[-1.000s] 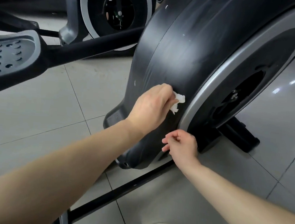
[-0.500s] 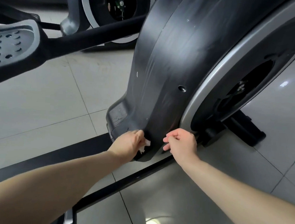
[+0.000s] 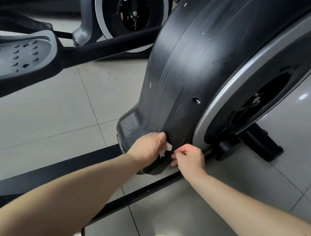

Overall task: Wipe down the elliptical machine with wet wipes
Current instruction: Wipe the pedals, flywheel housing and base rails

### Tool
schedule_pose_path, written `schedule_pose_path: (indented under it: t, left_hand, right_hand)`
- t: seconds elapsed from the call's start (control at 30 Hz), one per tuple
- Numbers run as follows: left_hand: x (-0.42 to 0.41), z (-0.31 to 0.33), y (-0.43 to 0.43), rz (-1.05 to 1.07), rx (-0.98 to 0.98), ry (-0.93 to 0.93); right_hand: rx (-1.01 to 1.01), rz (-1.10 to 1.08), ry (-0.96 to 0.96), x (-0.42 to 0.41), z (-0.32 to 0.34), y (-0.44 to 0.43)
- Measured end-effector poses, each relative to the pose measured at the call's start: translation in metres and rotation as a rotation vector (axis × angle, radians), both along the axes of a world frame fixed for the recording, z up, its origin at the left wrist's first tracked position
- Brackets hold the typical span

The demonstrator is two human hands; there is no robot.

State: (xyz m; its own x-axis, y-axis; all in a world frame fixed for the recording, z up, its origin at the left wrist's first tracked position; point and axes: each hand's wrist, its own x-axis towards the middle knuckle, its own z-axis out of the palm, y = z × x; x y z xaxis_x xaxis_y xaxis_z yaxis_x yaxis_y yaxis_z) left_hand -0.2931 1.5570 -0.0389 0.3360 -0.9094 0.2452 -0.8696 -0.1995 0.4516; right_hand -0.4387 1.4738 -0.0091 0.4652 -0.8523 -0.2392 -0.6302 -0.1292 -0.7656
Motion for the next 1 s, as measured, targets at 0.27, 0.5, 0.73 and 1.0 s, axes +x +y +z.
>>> schedule_pose_path:
  t: [0.27,0.5,0.73,1.0]
  left_hand:
    - [0.035,0.042,-0.004,0.013,-0.238,0.064]
    - [0.046,0.017,0.003,0.026,-0.029,0.172]
    - [0.058,-0.019,0.023,0.138,0.131,0.298]
    - [0.031,-0.040,0.047,-0.057,0.211,0.182]
  right_hand:
    - [0.003,0.002,-0.011,0.000,-0.003,-0.005]
    - [0.020,0.017,-0.066,-0.004,-0.010,-0.007]
    - [0.031,0.022,-0.072,-0.002,-0.015,-0.008]
    - [0.036,0.020,-0.084,-0.001,-0.019,-0.009]
